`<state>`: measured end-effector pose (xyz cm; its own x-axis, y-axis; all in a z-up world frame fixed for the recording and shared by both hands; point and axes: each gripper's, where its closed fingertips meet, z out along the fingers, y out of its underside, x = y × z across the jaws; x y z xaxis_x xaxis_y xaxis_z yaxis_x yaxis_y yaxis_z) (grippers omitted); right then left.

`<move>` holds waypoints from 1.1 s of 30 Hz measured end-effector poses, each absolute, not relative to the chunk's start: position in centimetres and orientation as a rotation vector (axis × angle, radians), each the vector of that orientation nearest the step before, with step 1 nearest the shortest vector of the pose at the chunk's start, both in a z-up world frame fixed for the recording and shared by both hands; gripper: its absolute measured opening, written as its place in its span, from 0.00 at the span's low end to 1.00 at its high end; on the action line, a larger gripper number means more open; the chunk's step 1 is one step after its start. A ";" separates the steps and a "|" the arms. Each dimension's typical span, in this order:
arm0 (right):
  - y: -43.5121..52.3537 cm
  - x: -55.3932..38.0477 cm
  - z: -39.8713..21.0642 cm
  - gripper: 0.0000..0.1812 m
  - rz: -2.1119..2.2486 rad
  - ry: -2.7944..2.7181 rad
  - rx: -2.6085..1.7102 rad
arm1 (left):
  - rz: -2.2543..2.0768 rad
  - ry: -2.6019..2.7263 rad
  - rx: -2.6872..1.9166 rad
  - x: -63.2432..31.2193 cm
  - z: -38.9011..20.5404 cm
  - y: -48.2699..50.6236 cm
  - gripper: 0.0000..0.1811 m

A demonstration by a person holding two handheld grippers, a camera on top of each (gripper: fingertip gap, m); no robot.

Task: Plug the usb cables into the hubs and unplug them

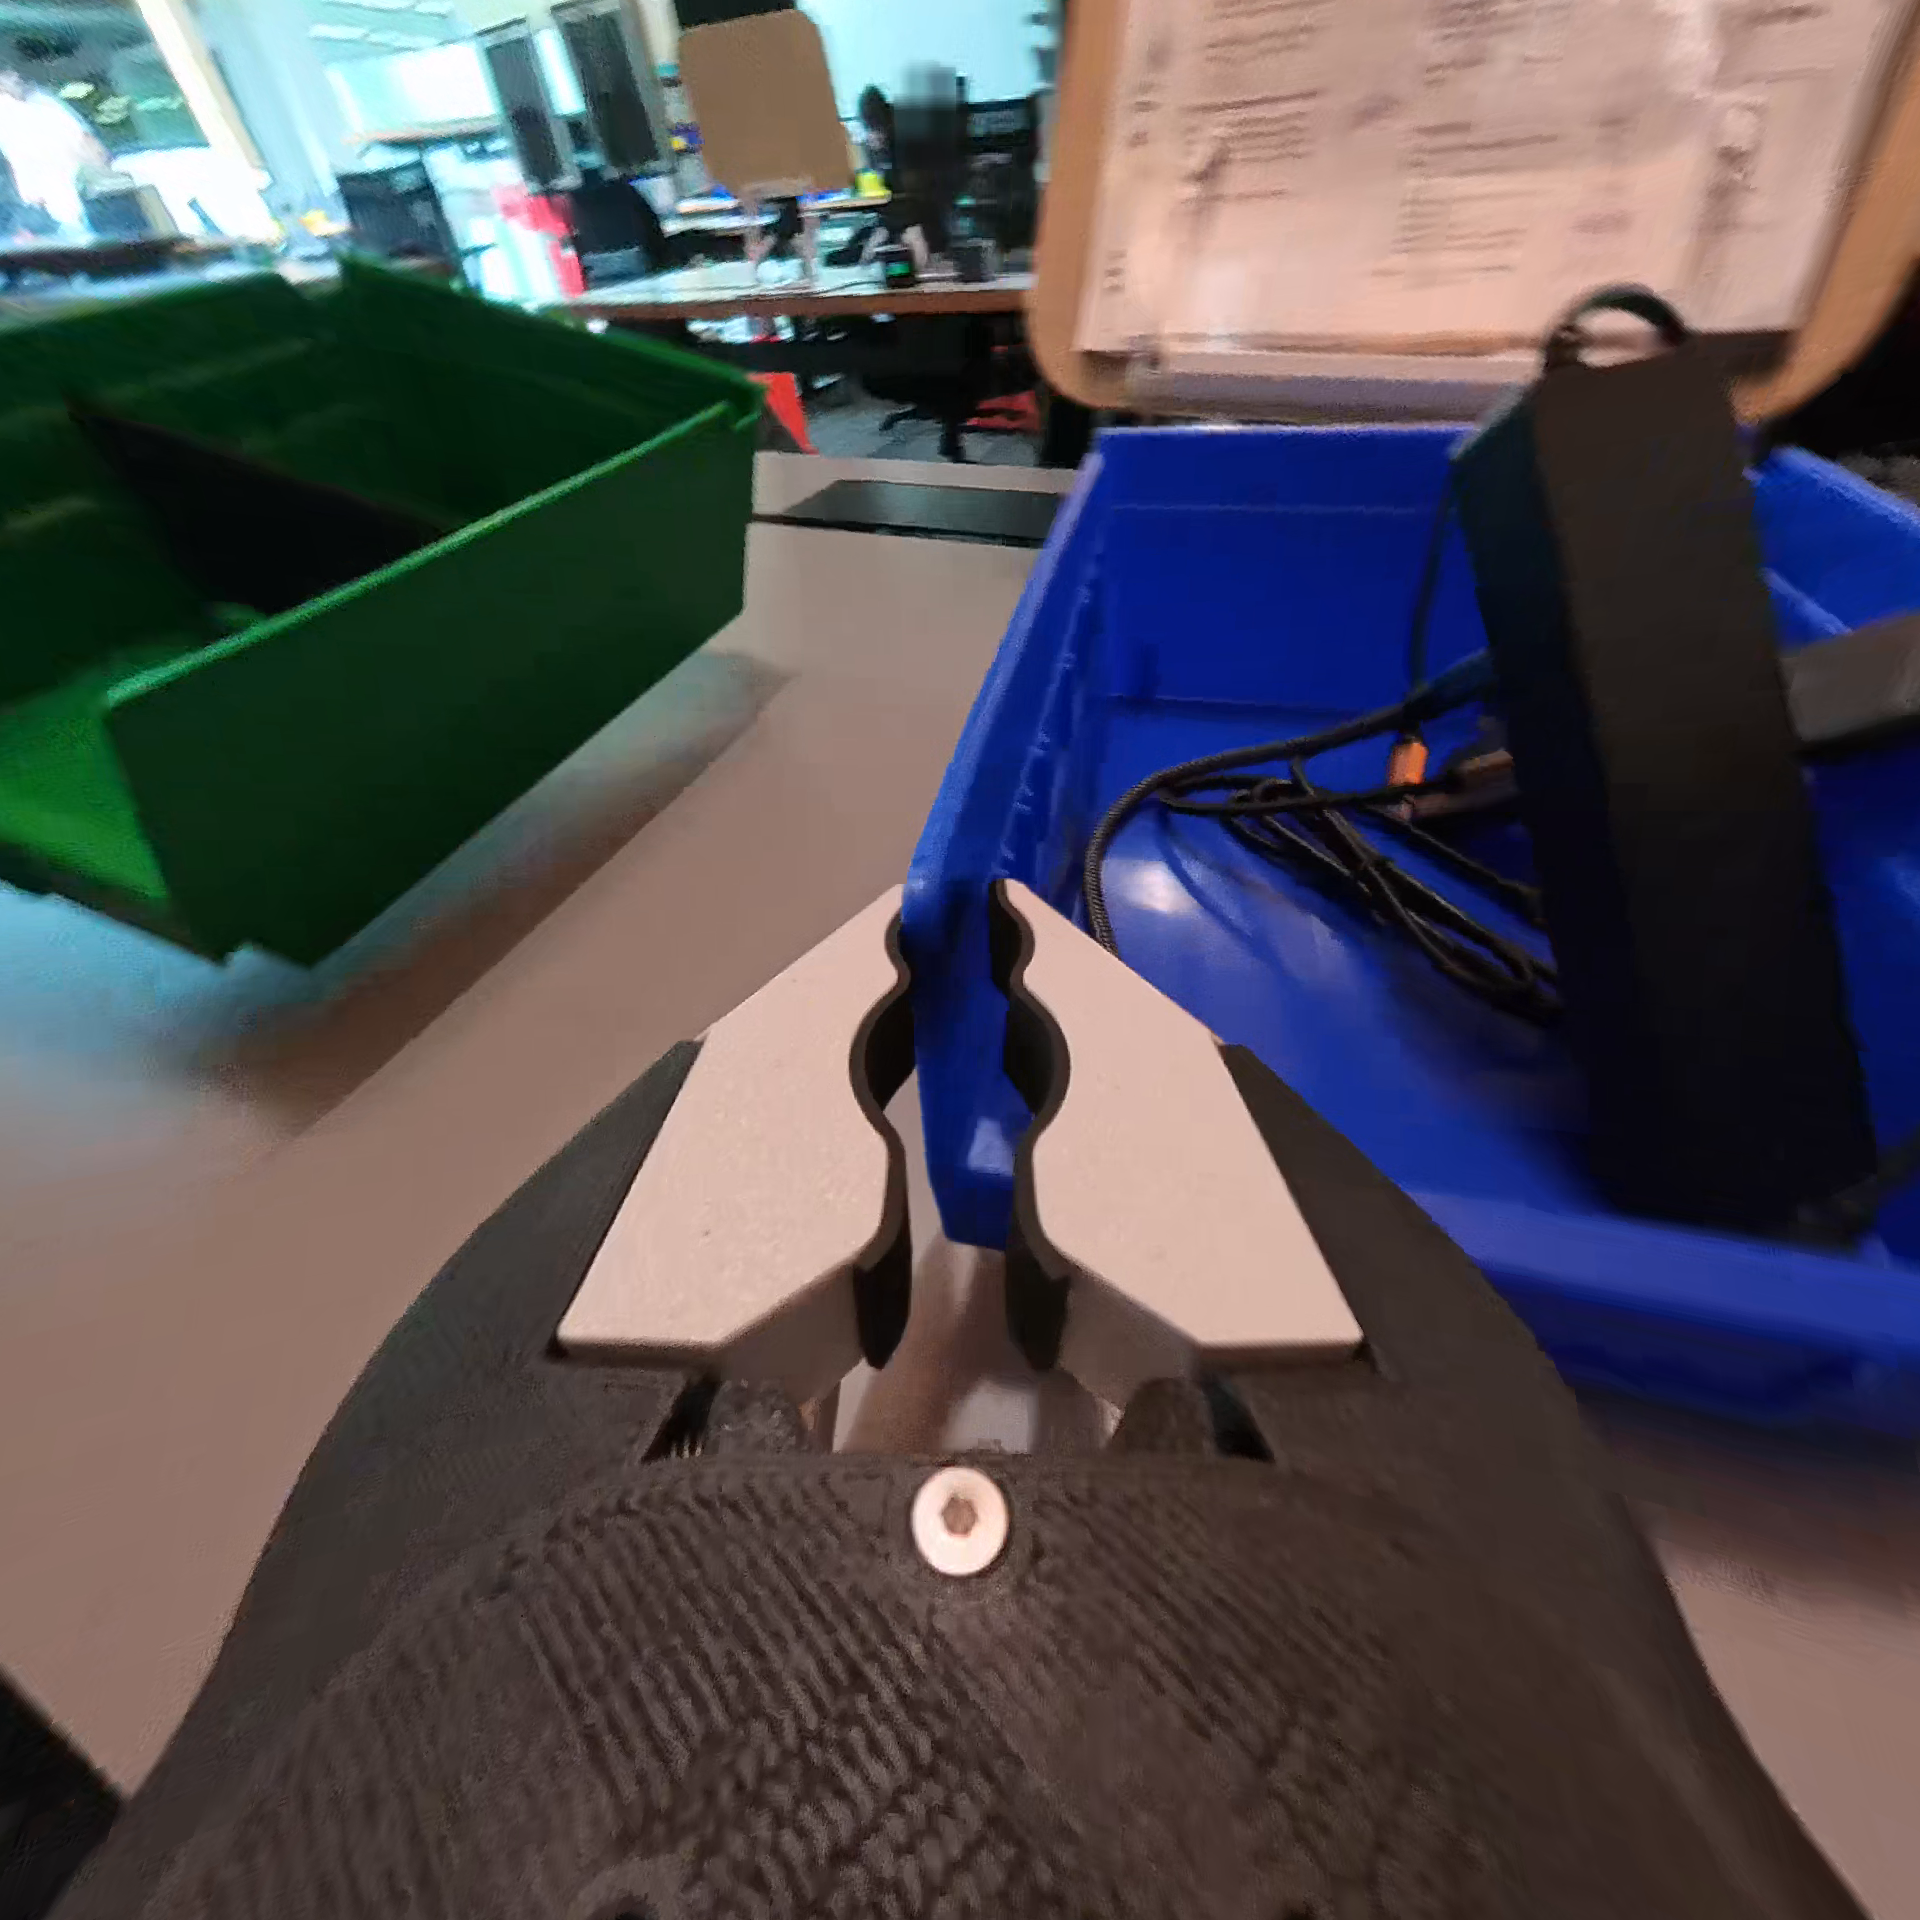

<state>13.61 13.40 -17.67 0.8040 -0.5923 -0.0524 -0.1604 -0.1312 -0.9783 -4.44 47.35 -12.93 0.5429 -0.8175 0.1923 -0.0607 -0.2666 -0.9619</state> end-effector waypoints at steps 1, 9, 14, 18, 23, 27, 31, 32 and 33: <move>15.0 12.7 -17.6 0.07 -0.405 0.543 -1.705 | -0.872 0.722 -1.687 -5.1 -12.0 47.6 0.01; 28.5 9.8 -17.6 0.16 -0.196 0.399 -1.820 | -1.005 0.596 -1.543 -5.9 -3.7 46.6 0.01; 32.9 4.7 -16.6 0.31 0.178 0.368 -1.777 | -1.068 0.620 -1.450 -2.8 0.5 44.3 0.01; 27.0 3.4 -10.6 0.61 0.172 0.219 -1.585 | -1.099 0.691 -1.387 -0.9 2.3 41.7 0.01; 15.6 7.6 -3.2 0.73 -0.055 0.237 -1.297 | -1.110 0.736 -1.338 3.1 2.4 37.5 0.00; 12.1 12.0 -0.8 0.52 -0.266 0.333 -1.237 | -1.084 0.778 -1.256 9.4 2.1 31.8 0.01; 10.5 19.9 -4.7 0.39 -0.326 0.586 -1.332 | -1.107 0.788 -1.161 14.1 1.8 25.4 0.00; 9.7 21.4 -5.5 0.32 -0.314 0.647 -1.321 | -1.124 0.780 -1.142 14.9 1.7 24.0 0.00; 8.7 22.6 -5.9 0.23 -0.310 0.679 -1.288 | -1.133 0.779 -1.113 15.7 1.5 22.6 0.01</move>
<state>22.65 8.73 -5.93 0.7689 -0.5701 -0.2893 -0.1549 0.2729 -0.9495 15.67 22.60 1.54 0.2770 -0.9595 0.0507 0.2965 0.0352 -0.9544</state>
